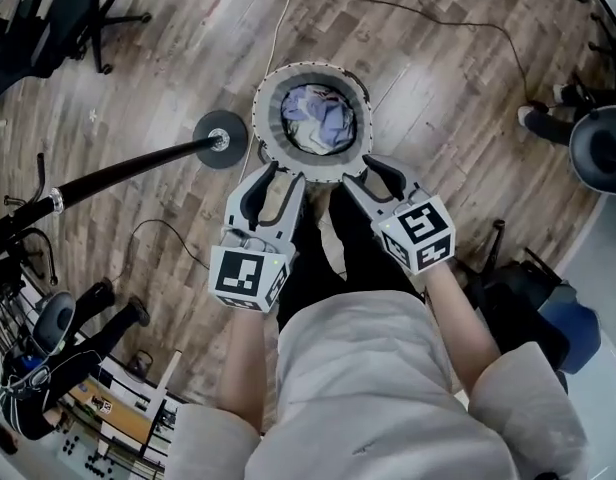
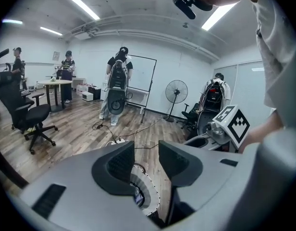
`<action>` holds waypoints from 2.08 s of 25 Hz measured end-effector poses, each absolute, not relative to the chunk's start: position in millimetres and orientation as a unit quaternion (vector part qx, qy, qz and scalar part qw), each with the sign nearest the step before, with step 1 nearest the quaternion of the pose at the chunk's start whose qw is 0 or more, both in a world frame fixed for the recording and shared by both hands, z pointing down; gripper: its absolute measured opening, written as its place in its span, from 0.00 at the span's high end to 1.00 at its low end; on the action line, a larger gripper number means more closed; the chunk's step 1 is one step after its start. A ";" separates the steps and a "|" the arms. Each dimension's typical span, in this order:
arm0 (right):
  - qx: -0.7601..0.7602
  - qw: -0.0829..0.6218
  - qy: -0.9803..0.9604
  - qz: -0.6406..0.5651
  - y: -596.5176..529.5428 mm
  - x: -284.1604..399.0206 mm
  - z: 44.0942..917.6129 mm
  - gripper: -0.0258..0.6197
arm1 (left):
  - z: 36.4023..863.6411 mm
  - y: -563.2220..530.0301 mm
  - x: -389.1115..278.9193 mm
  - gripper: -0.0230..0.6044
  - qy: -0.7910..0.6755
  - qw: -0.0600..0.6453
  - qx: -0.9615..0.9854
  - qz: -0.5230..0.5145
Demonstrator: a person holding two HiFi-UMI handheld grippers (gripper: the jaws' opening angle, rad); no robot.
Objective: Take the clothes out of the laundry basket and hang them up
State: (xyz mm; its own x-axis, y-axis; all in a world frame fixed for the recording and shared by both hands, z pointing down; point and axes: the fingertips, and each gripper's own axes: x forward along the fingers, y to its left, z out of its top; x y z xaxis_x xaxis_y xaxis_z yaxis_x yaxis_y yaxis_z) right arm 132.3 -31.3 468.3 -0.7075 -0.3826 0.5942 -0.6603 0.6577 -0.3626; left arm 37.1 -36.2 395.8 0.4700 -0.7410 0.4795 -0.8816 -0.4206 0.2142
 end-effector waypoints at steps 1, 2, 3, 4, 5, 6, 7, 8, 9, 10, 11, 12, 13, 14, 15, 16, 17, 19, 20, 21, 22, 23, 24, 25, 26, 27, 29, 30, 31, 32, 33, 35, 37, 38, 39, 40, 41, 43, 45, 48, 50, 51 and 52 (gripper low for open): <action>0.292 0.245 -0.878 0.289 -33.1 132.1 474.9 0.67 | 400.8 -38.0 37.7 0.72 -0.492 0.225 0.826 0.160; 0.289 0.248 -0.878 0.291 -35.3 131.8 481.6 0.67 | 406.1 -40.0 38.2 0.72 -0.494 0.227 0.824 0.163; 0.286 0.250 -0.877 0.294 -37.6 131.6 488.3 0.67 | 411.6 -42.1 38.6 0.72 -0.494 0.228 0.822 0.167; 0.283 0.252 -0.876 0.297 -39.8 131.3 494.8 0.67 | 416.8 -44.2 38.9 0.72 -0.493 0.229 0.821 0.171; 0.281 0.254 -0.875 0.300 -41.6 131.2 501.3 0.67 | 422.0 -46.0 39.2 0.72 -0.493 0.230 0.821 0.175; 0.279 0.256 -0.874 0.303 -42.8 131.2 508.1 0.67 | 427.3 -47.3 39.5 0.72 -0.492 0.231 0.820 0.178; 0.279 0.258 -0.873 0.306 -43.2 131.4 514.9 0.67 | 432.6 -47.9 39.6 0.72 -0.492 0.234 0.819 0.181; 0.279 0.261 -0.871 0.310 -43.1 131.8 521.5 0.67 | 437.8 -48.3 39.7 0.72 -0.491 0.237 0.818 0.183; 0.280 0.264 -0.868 0.314 -43.6 132.2 527.5 0.67 | 443.0 -49.3 39.6 0.72 -0.490 0.241 0.817 0.185; 0.282 0.265 -0.866 0.318 -45.5 132.4 533.1 0.66 | 448.4 -51.8 39.4 0.72 -0.488 0.244 0.817 0.187; 0.284 0.266 -0.863 0.322 -48.6 132.4 538.4 0.66 | 454.0 -55.6 39.0 0.72 -0.486 0.246 0.817 0.189; 0.287 0.268 -0.860 0.326 -52.2 132.3 543.5 0.66 | 459.3 -60.1 38.4 0.72 -0.484 0.248 0.817 0.191; 0.289 0.269 -0.858 0.330 -55.6 132.0 548.3 0.66 | 464.1 -64.2 37.6 0.72 -0.481 0.250 0.818 0.192; 0.292 0.270 -0.855 0.333 -58.0 131.6 552.9 0.66 | 468.5 -67.3 36.7 0.72 -0.479 0.251 0.819 0.192; 0.295 0.271 -0.852 0.338 -59.5 131.1 557.6 0.66 | 473.2 -69.4 35.8 0.72 -0.475 0.253 0.820 0.193; 0.299 0.271 -0.848 0.342 -60.4 130.6 562.8 0.66 | 478.5 -70.9 35.2 0.72 -0.470 0.254 0.822 0.195; 0.304 0.271 -0.844 0.347 -60.9 130.0 568.5 0.66 | 484.2 -72.1 34.9 0.72 -0.464 0.254 0.825 0.199; 0.314 0.271 -0.837 0.357 -61.6 128.6 581.0 0.66 | 495.3 -73.9 34.9 0.72 -0.451 0.256 0.829 0.208; 0.319 0.272 -0.833 0.361 -62.0 127.7 587.4 0.66 | 500.7 -74.8 35.0 0.72 -0.446 0.258 0.831 0.210; 0.324 0.273 -0.830 0.363 -62.4 126.6 593.8 0.66 | 506.4 -75.6 35.2 0.72 -0.441 0.260 0.833 0.211; 0.328 0.275 -0.827 0.364 -62.9 125.3 600.1 0.66 | 512.6 -76.5 35.5 0.72 -0.435 0.262 0.835 0.212; 0.332 0.276 -0.825 0.365 -63.7 123.9 606.1 0.66 | 519.5 -77.3 36.0 0.72 -0.429 0.264 0.837 0.214; 0.335 0.277 -0.823 0.366 -64.8 122.4 611.8 0.66 | 526.6 -77.8 36.7 0.72 -0.422 0.266 0.839 0.218; 0.337 0.278 -0.821 0.367 -66.3 121.2 617.3 0.66 | 533.6 -78.5 37.3 0.72 -0.415 0.268 0.841 0.222; 0.340 0.279 -0.819 0.368 -68.8 120.2 622.9 0.66 | 540.4 -79.6 37.7 0.72 -0.408 0.269 0.843 0.225; 0.344 0.280 -0.817 0.369 -72.0 119.7 628.6 0.66 | 547.1 -81.2 37.7 0.72 -0.401 0.270 0.845 0.227; 0.352 0.284 -0.811 0.371 -79.3 119.4 640.7 0.66 | 561.1 -85.6 35.9 0.72 -0.392 0.272 0.849 0.228; 0.356 0.286 -0.808 0.372 -82.5 119.2 647.4 0.66 | 569.2 -87.5 34.4 0.72 -0.389 0.275 0.849 0.228; 0.359 0.288 -0.806 0.372 -85.3 118.7 654.6 0.66 | 578.1 -89.7 32.8 0.72 -0.387 0.277 0.850 0.228; 0.362 0.291 -0.804 0.372 -87.5 118.1 662.5 0.66 | 587.2 -92.2 31.3 0.72 -0.385 0.279 0.850 0.229; 0.365 0.293 -0.801 0.373 -88.7 117.3 670.9 0.66 | 596.1 -94.5 29.9 0.72 -0.382 0.282 0.850 0.229; 0.368 0.298 -0.795 0.379 -88.2 114.2 688.9 0.66 | 611.9 -98.4 26.4 0.72 -0.378 0.287 0.849 0.232; 0.372 0.304 -0.787 0.387 -87.2 110.6 708.8 0.66 | 626.6 -103.4 21.5 0.72 -0.372 0.286 0.851 0.234; 0.375 0.308 -0.782 0.392 -86.7 109.5 719.1 0.66 | 633.5 -105.6 18.7 0.72 -0.370 0.286 0.851 0.237; 0.378 0.311 -0.776 0.397 -86.3 108.8 729.2 0.66 | 639.7 -107.1 15.8 0.72 -0.369 0.288 0.850 0.241; 0.381 0.314 -0.771 0.402 -85.9 108.1 738.7 0.66 | 645.1 -108.4 13.0 0.72 -0.368 0.289 0.849 0.245; 0.383 0.317 -0.767 0.405 -85.5 107.0 747.4 0.66 | 649.7 -109.5 10.2 0.72 -0.368 0.289 0.848 0.248; 0.386 0.323 -0.761 0.409 -84.4 104.5 763.2 0.66 | 658.4 -110.2 5.8 0.72 -0.366 0.287 0.849 0.252; 0.389 0.325 -0.756 0.414 -84.1 102.8 778.8 0.65 | 669.1 -109.6 3.7 0.72 -0.362 0.289 0.849 0.256; 0.391 0.329 -0.748 0.423 -82.9 100.2 801.6 0.65 | 682.2 -110.9 6.9 0.72 -0.354 0.289 0.851 0.258; 0.387 0.338 -0.746 0.423 -81.3 98.6 817.0 0.65 | 690.0 -111.4 10.1 0.72 -0.347 0.290 0.853 0.260; 0.385 0.343 -0.745 0.422 -81.2 98.3 825.1 0.65 | 694.2 -111.9 11.2 0.72 -0.344 0.292 0.853 0.262; 0.384 0.348 -0.744 0.422 -81.4 98.5 833.1 0.65 | 698.4 -112.3 12.1 0.72 -0.341 0.294 0.853 0.264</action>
